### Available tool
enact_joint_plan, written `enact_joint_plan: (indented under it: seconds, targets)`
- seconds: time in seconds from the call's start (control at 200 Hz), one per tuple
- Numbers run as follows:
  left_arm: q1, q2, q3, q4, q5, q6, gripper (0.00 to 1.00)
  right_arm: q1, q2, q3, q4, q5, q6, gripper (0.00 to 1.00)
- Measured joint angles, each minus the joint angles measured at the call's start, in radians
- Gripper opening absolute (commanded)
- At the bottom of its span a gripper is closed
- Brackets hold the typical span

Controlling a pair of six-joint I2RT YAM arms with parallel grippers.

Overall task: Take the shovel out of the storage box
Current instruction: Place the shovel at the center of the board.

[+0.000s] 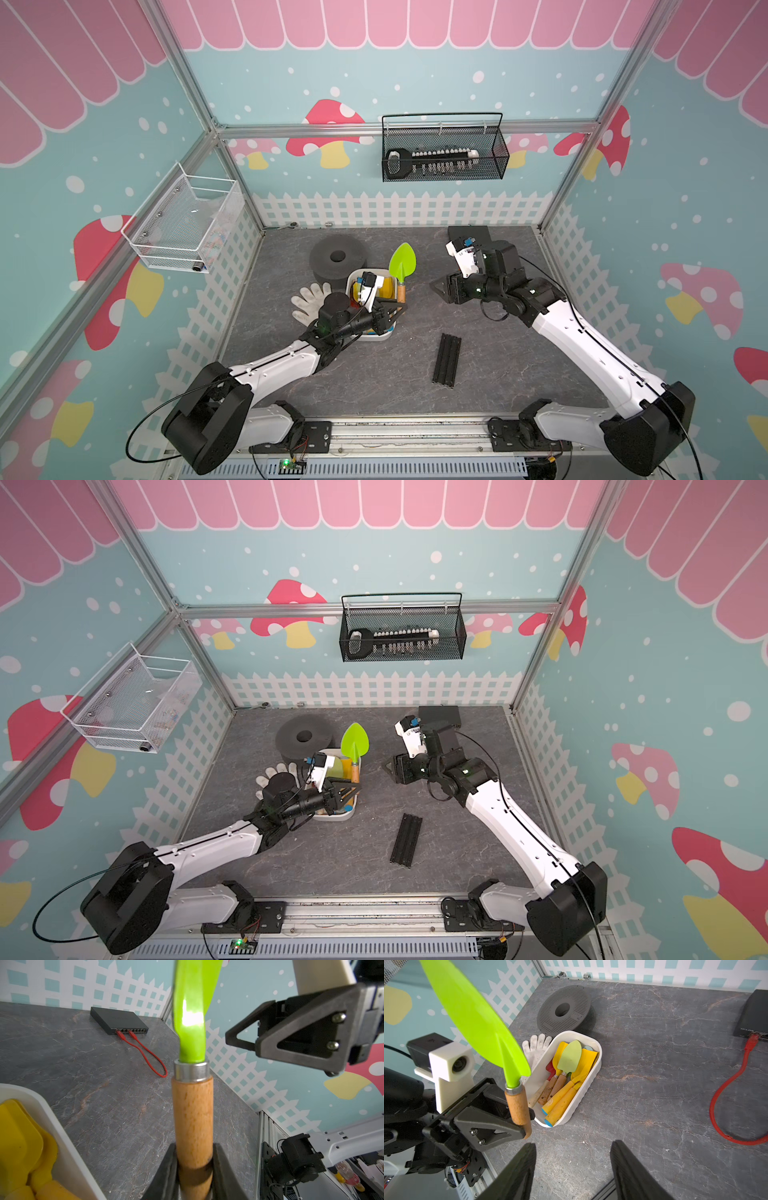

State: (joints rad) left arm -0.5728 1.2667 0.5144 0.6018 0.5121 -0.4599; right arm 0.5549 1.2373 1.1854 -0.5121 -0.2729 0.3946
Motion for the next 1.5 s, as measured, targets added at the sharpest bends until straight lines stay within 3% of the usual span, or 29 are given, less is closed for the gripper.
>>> enact_joint_plan:
  seconds: [0.08, 0.205, 0.505, 1.126, 1.386, 1.496]
  targets:
    - [0.0, -0.005, 0.0, -0.003, -0.018, 0.001, 0.0, 0.068, -0.002, 0.0, -0.001, 0.063, 0.023, 0.61]
    - [0.0, -0.013, -0.006, -0.01, -0.033, 0.003, 0.01, 0.144, 0.001, 0.001, -0.004, 0.138, 0.056, 0.51]
    - [-0.002, -0.018, -0.01, -0.023, -0.042, 0.002, 0.01, 0.252, 0.093, 0.066, -0.003, 0.252, 0.087, 0.53]
    - [-0.005, -0.018, -0.01, -0.029, -0.037, -0.004, 0.01, 0.273, 0.249, 0.137, 0.071, 0.288, 0.134, 0.49]
    - [-0.005, -0.018, -0.01, -0.029, -0.027, -0.008, 0.02, 0.277, 0.27, 0.137, 0.105, 0.292, 0.149, 0.41]
    - [-0.005, -0.017, -0.01, -0.029, -0.026, -0.01, 0.04, 0.278, 0.278, 0.137, 0.116, 0.29, 0.156, 0.33]
